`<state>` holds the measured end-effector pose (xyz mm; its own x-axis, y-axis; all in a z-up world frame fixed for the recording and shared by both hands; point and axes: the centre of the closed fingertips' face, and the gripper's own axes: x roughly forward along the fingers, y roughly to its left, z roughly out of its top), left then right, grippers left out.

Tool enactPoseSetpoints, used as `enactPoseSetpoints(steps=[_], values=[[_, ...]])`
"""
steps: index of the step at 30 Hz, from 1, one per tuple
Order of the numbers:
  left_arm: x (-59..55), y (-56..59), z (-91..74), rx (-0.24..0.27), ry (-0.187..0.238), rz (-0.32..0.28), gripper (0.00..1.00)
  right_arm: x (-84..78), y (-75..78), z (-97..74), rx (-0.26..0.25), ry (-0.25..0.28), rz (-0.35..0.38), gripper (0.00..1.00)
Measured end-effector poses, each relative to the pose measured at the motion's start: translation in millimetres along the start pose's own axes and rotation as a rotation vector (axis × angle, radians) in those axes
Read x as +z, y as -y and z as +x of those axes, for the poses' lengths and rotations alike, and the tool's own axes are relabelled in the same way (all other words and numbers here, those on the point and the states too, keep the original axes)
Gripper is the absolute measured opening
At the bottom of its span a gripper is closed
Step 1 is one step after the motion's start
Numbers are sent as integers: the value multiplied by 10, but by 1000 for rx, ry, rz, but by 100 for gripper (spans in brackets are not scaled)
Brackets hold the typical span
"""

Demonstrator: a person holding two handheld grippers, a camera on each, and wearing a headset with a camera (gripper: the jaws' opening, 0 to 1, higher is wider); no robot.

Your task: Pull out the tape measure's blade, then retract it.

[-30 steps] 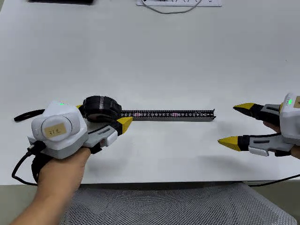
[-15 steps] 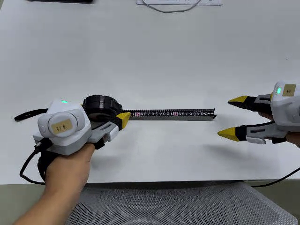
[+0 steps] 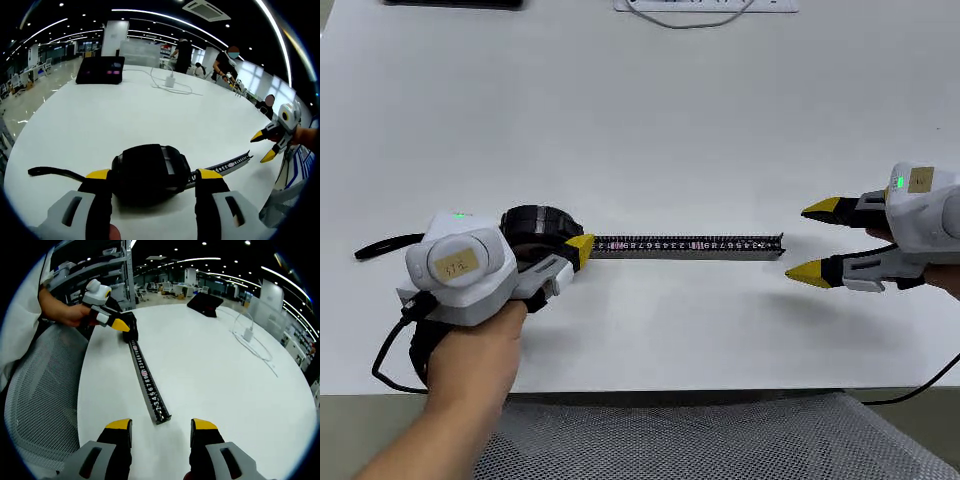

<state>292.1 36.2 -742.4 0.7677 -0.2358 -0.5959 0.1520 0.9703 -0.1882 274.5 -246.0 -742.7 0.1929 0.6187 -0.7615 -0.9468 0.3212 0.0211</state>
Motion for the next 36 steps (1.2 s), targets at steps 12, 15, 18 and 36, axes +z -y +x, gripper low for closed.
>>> enactPoseSetpoints(steps=[12, 15, 18, 36], values=[[-6, -24, 9, 9, -1, -7, 60, -36, 12, 99, 37, -44, -52, 41], [1, -34, 7, 10, 3, -26, 60, -46, 17, 116, 45, -57, -68, 40], [-2, -35, 8, 12, 3, -22, 59, -51, 21, 132, 50, -68, -85, 38], [-8, -37, 9, 10, -13, -25, 58, -102, -14, 257, 132, -145, -179, 27]])
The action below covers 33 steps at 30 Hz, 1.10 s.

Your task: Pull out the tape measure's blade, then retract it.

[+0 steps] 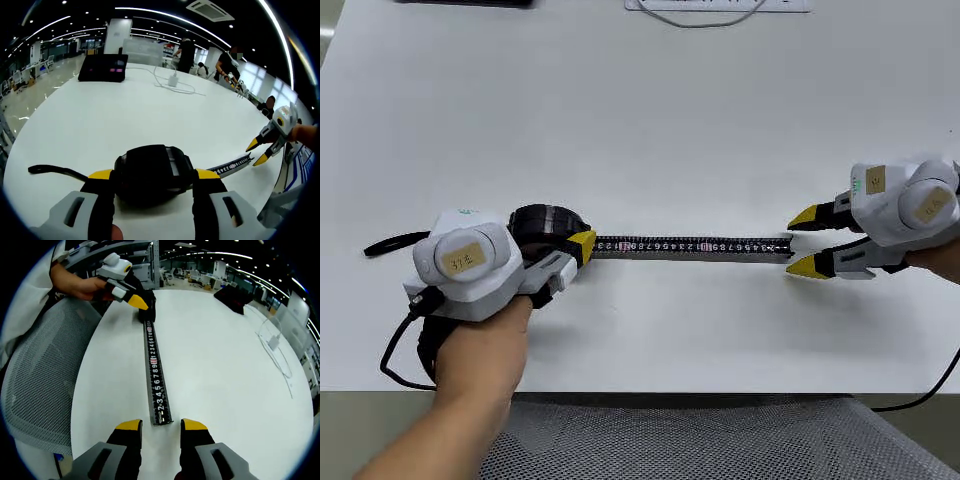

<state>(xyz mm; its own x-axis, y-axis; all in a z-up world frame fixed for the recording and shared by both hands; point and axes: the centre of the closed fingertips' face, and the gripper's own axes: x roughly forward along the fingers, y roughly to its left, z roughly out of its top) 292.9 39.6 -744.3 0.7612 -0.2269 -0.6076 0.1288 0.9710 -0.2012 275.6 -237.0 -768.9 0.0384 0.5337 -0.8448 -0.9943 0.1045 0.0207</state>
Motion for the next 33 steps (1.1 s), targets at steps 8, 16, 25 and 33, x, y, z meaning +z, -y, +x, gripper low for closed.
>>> enactPoseSetpoints(steps=[8, 16, 25, 33], values=[[1, -1, 2, -1, 2, 0, 58, -8, 11, 35, 32, -24, -29, 18], [-3, -3, 3, -9, 1, -9, 58, -8, 2, 80, 48, -46, -54, 12], [-2, -2, 4, -9, 6, -26, 59, -12, 17, 82, 29, -50, -51, 11], [3, -2, 4, -6, 5, -37, 59, -6, 16, 83, 32, -52, -53, 11]])
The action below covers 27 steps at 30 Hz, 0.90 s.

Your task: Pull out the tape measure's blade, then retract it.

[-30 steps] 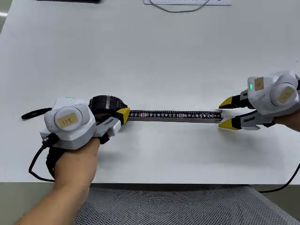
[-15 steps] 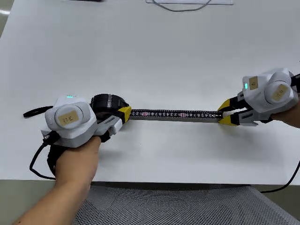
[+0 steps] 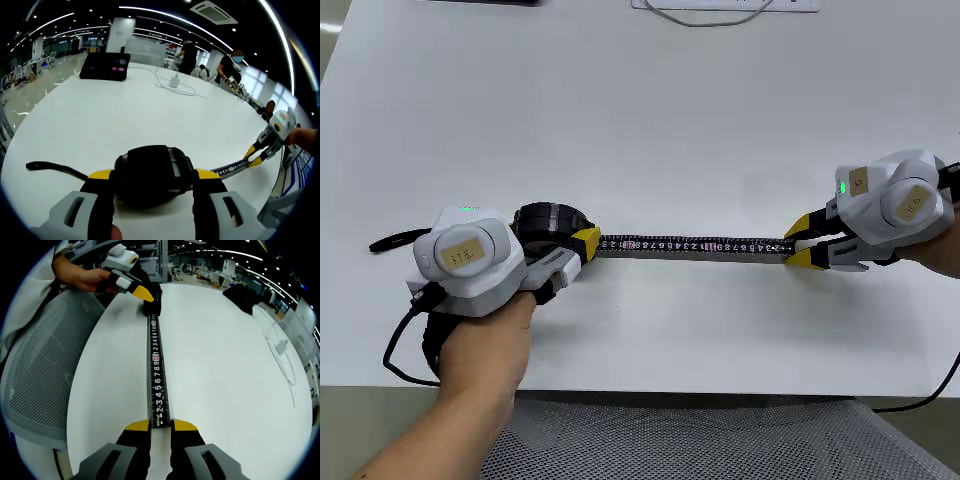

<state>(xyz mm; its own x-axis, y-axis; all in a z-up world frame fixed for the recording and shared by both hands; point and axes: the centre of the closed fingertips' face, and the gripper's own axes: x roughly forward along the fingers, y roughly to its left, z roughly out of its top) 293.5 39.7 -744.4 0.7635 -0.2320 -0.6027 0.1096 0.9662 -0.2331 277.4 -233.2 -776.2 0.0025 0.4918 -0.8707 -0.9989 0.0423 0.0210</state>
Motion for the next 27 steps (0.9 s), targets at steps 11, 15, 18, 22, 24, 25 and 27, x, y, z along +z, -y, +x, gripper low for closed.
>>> enactPoseSetpoints(steps=[11, 15, 18, 22, 24, 25, 27], values=[[-12, -16, 6, 4, -10, 26, 57, -3, 6, 6, 5, -10, -5, 10], [-19, -16, 3, 1, -15, 25, 56, -3, 4, 6, 5, -20, -12, 10], [-20, -20, 5, 2, -25, 20, 56, -7, 3, 5, 6, -21, -10, 10], [-27, -17, -1, -1, -29, 22, 55, -11, 5, 5, 7, -22, -7, 10], [-27, -16, -2, -2, -32, 20, 55, -10, 12, 3, 4, -22, -4, 10], [-28, -15, -3, 0, -33, 18, 55, -8, 17, 1, 3, -19, 0, 10], [-23, -11, -3, -2, -32, 18, 55, 0, 28, -10, -1, -19, 1, 10]])
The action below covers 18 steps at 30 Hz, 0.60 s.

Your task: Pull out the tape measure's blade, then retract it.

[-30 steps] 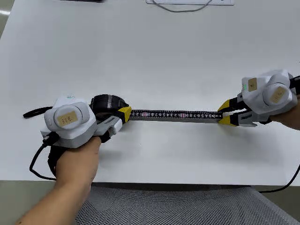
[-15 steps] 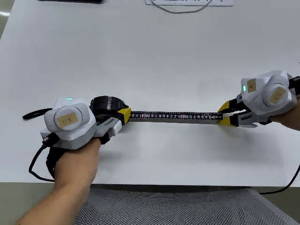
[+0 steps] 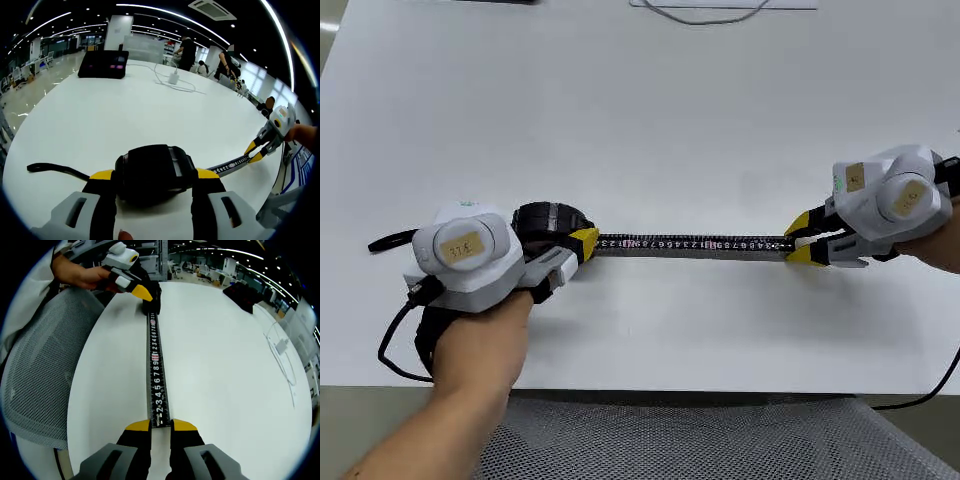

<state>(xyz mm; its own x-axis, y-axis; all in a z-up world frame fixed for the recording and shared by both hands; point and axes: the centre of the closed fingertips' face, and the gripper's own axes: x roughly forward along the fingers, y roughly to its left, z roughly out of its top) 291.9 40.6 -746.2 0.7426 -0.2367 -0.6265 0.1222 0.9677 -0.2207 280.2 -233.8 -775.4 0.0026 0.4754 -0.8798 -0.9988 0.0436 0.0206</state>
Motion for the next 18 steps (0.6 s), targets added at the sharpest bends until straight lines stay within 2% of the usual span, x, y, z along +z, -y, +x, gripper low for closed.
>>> enactPoseSetpoints(steps=[18], values=[[-1, -1, 3, -15, -4, -2, 55, 188, -7, 63, 18, 31, -10, 10]])
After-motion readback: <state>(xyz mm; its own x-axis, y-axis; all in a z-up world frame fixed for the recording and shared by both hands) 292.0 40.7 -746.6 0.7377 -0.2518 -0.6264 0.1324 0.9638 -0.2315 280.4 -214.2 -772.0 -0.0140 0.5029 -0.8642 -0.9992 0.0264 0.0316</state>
